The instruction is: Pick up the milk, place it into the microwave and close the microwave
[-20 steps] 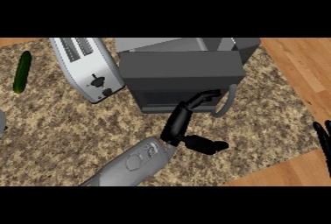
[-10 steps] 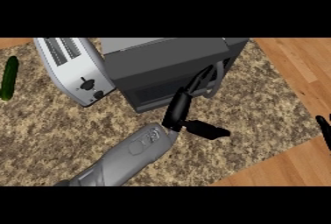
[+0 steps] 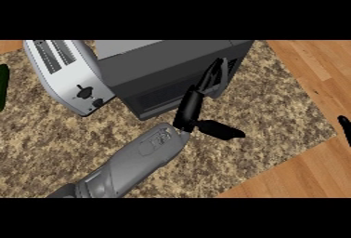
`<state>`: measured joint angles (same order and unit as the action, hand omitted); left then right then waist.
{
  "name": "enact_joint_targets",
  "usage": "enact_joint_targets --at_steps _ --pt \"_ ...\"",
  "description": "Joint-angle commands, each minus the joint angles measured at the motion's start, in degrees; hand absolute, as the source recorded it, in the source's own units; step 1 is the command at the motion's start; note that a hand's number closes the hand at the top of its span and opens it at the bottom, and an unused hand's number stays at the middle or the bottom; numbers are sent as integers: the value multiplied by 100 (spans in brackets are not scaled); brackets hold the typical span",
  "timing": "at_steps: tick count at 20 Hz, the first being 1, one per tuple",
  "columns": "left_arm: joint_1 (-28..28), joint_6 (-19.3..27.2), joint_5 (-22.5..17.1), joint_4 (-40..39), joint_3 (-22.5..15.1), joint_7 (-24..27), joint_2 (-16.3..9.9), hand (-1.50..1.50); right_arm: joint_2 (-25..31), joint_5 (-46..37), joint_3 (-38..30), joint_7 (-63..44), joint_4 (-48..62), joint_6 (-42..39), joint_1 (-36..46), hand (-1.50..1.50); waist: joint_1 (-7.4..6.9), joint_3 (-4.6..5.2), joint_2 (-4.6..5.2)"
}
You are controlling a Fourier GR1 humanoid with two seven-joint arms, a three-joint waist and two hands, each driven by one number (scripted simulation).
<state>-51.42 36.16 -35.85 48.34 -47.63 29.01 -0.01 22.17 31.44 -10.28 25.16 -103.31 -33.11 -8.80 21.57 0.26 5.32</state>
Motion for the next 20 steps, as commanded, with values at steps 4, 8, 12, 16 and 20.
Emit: enact_joint_targets --at_steps 4,8,12,16,20 --pt "-332 72 -313 -260 55 142 0 -150 193 194 -52 -176 14 -61 149 -150 150 -9 35" --pt "-372 122 -412 -338 20 296 -1 -150 246 324 -120 -297 8 30 195 -150 191 -1 22" --pt "-305 129 -541 -414 -45 433 -2 -150 400 446 -190 -396 -10 3 316 -150 183 7 44" --pt "-302 173 -674 -440 -77 571 -2 -150 412 554 -162 -443 39 -35 349 -150 237 -5 71" --pt "-493 242 -764 -460 -113 614 -2 -150 479 613 -162 -516 79 -35 460 -150 229 -16 52"
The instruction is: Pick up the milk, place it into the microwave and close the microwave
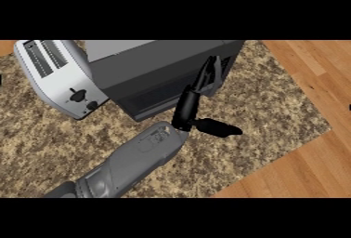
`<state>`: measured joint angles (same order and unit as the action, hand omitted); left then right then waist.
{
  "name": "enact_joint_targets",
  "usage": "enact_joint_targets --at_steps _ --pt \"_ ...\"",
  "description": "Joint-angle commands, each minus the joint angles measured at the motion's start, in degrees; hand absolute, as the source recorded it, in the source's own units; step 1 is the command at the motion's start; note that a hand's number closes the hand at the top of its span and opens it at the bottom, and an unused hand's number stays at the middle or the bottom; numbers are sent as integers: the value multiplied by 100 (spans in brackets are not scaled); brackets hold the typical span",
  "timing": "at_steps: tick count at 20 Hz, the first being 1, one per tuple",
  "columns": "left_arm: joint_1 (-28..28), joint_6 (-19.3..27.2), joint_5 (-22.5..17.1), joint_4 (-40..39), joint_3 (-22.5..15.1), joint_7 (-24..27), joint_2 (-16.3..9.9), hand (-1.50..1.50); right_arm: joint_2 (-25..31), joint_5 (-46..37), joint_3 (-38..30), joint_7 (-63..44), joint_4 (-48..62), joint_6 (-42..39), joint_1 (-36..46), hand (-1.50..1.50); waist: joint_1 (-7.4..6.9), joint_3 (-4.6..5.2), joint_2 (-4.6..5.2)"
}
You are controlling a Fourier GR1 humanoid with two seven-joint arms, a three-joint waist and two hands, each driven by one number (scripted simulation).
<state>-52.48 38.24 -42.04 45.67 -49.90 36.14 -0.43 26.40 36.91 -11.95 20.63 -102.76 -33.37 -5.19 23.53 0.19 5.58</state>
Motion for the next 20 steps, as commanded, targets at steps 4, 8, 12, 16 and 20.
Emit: enact_joint_targets --at_steps 4,8,12,16,20 --pt "-303 -6 -265 -304 84 37 41 -150 156 199 -87 -116 69 -47 86 -150 65 -9 36" --pt "-313 36 -407 -306 19 83 41 -150 220 249 -51 -226 90 -47 134 -150 53 -7 26" --pt "-408 24 -493 -323 -5 169 42 -150 258 390 -8 -277 59 -123 178 -150 131 -9 32" --pt "-326 52 -603 -358 -85 280 42 -150 303 487 -32 -308 48 -142 220 -150 131 -7 13" --pt "-411 26 -715 -419 -114 278 42 -150 309 584 -8 -358 77 -139 264 -150 109 -12 26"
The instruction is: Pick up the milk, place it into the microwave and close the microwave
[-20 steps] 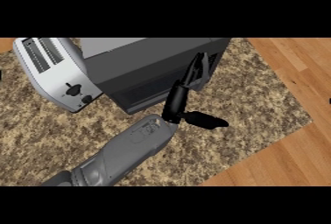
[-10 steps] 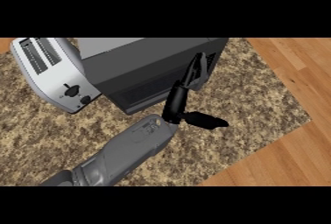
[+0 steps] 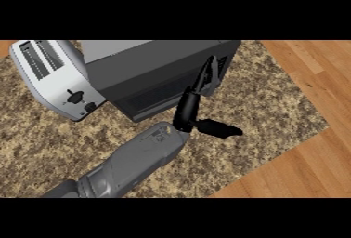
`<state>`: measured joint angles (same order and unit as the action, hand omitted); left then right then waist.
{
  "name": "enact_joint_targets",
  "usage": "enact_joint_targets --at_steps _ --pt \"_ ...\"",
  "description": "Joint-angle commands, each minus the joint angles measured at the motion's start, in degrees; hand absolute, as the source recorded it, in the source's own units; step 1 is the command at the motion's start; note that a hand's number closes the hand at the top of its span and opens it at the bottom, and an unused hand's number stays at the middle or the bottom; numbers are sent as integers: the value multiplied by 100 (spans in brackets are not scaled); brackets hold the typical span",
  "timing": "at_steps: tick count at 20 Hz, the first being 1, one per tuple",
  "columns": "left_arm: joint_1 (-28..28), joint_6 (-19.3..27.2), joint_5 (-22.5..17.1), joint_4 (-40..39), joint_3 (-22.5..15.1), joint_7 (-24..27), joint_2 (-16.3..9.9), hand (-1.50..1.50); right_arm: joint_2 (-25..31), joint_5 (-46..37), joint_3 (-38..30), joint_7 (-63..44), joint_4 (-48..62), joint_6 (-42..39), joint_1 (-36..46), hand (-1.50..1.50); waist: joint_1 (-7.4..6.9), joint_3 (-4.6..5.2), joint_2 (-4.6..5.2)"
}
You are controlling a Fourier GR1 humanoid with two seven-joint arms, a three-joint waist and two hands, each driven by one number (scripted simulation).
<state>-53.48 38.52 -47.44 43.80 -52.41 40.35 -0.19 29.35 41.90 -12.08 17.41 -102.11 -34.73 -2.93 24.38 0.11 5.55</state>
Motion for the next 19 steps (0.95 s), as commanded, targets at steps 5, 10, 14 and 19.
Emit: enact_joint_targets --at_steps 5,10,14,19 --pt "-247 -293 -395 -352 27 -416 16 150 97 162 36 -147 -42 -8 70 -150 4 -10 68" --pt "-434 306 155 -1066 -335 -453 -309 -150 111 212 6 -189 -46 45 50 -150 -163 -84 -25" --pt "-604 563 193 -1358 -282 -710 -494 -150 184 287 -113 -193 -67 39 1 -150 -249 -88 -60" --pt "-747 634 212 -1494 -369 -914 -374 -150 203 362 -169 -225 -104 91 -31 -150 -362 -81 -64"
